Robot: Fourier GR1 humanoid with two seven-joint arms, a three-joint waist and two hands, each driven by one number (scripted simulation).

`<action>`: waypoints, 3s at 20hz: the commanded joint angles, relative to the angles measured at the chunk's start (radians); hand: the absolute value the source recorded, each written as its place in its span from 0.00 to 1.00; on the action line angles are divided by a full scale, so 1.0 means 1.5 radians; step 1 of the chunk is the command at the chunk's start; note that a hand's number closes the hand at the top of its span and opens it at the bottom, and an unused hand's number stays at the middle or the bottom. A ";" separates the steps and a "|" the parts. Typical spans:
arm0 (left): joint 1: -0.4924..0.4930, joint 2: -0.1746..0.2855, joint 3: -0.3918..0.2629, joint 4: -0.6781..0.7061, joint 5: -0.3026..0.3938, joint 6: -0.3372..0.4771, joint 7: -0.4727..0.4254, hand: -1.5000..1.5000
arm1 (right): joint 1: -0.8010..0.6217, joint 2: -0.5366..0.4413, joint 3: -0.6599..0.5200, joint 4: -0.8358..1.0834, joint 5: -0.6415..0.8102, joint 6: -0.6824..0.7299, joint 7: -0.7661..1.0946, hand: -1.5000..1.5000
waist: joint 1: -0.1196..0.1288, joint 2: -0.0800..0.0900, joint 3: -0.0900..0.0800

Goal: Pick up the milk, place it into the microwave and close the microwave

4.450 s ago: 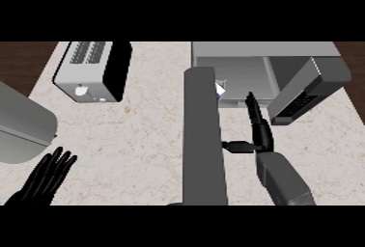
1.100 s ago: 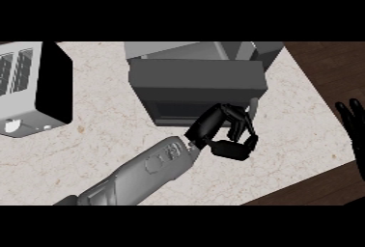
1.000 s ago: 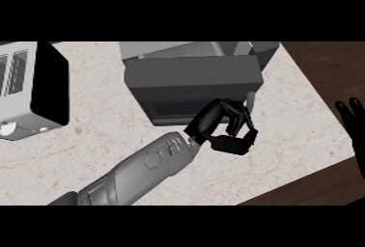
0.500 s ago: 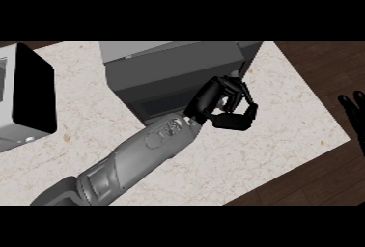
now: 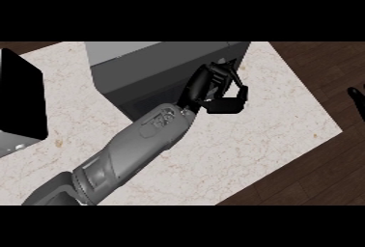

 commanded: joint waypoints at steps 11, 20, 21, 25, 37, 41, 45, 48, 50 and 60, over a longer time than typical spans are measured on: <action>-0.054 -0.028 -0.013 0.019 0.030 0.033 -0.021 1.00 | -0.045 -0.055 -0.030 0.008 -0.027 0.004 0.040 0.00 | -0.032 0.007 0.005; -0.052 -0.028 -0.023 0.014 0.048 0.060 -0.032 1.00 | -0.072 -0.072 -0.038 0.019 -0.061 0.012 0.055 0.00 | -0.035 0.011 0.006; -0.047 -0.028 -0.024 0.015 0.049 0.064 -0.037 1.00 | -0.067 -0.073 -0.038 0.019 -0.066 0.014 0.057 0.00 | -0.042 0.011 0.006; -0.052 -0.027 -0.024 0.012 0.056 0.070 -0.040 1.00 | -0.078 -0.083 -0.047 0.026 -0.078 0.012 0.066 0.00 | -0.041 0.009 0.006; -0.021 -0.030 0.040 0.090 0.111 0.178 -0.039 1.00 | -0.078 -0.098 -0.080 0.040 -0.121 0.006 0.078 0.00 | 0.016 0.007 0.005; -0.021 -0.021 0.018 0.110 0.119 0.152 -0.039 1.00 | -0.076 -0.110 -0.100 0.034 -0.131 -0.001 0.083 0.00 | 0.034 0.006 0.004; -0.017 0.000 -0.001 0.125 0.129 0.122 -0.043 1.00 | -0.074 -0.119 -0.120 0.028 -0.137 -0.010 0.083 0.00 | 0.050 0.012 0.003; -0.020 0.014 -0.018 0.140 0.133 0.105 -0.036 1.00 | -0.063 -0.126 -0.129 0.020 -0.143 -0.009 0.088 0.00 | 0.054 0.011 0.004; -0.015 0.024 -0.022 0.144 0.139 0.094 -0.042 0.00 | -0.061 -0.129 -0.138 0.014 -0.149 -0.018 0.093 0.00 | 0.062 0.011 0.002; -0.008 0.027 -0.034 0.149 0.168 0.067 -0.065 0.00 | -0.030 -0.136 -0.159 -0.009 -0.173 -0.019 0.107 0.00 | 0.096 0.007 0.002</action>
